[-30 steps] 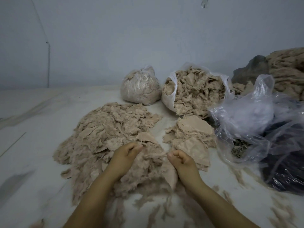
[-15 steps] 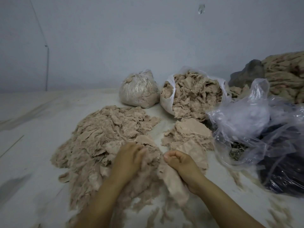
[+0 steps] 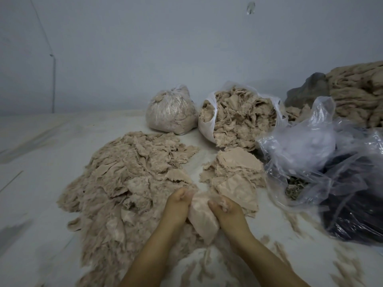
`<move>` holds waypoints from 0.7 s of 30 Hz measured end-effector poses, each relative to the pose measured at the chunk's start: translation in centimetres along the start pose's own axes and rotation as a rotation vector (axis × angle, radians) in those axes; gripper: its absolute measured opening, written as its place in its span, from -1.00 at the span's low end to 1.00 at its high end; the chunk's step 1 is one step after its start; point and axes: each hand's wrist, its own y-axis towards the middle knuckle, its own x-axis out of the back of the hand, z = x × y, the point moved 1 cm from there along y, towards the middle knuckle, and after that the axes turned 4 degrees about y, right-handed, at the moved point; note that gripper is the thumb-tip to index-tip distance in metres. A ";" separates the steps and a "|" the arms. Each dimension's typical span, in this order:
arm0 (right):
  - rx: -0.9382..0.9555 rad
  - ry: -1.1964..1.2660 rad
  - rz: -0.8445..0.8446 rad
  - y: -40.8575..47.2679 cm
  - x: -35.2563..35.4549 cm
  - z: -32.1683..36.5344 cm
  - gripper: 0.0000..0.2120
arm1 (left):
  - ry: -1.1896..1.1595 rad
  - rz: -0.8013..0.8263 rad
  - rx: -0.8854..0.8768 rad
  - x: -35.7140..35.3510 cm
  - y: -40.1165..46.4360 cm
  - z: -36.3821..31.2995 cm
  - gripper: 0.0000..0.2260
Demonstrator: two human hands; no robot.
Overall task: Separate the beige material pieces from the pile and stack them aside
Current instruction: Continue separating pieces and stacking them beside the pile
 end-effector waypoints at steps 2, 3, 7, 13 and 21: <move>0.043 -0.006 0.027 0.0 -0.2 0.2 -0.83 | -0.041 0.042 -0.007 -0.1 -0.1 -0.1 -0.80; 0.063 -0.021 0.036 -0.1 -0.5 0.3 -0.79 | -0.024 0.036 -0.035 -0.3 -0.1 0.0 -0.80; 0.087 0.012 -0.105 0.3 -0.6 0.0 -0.60 | -0.049 -0.178 -0.070 -0.6 0.1 0.1 -0.78; -0.103 0.142 -0.128 0.4 1.2 -0.8 -0.62 | -0.040 -0.301 -0.108 1.5 1.1 -0.1 -0.72; -0.123 0.559 -0.148 0.5 -1.3 0.2 -0.91 | -0.026 -0.239 -0.262 -0.1 0.6 1.5 -0.74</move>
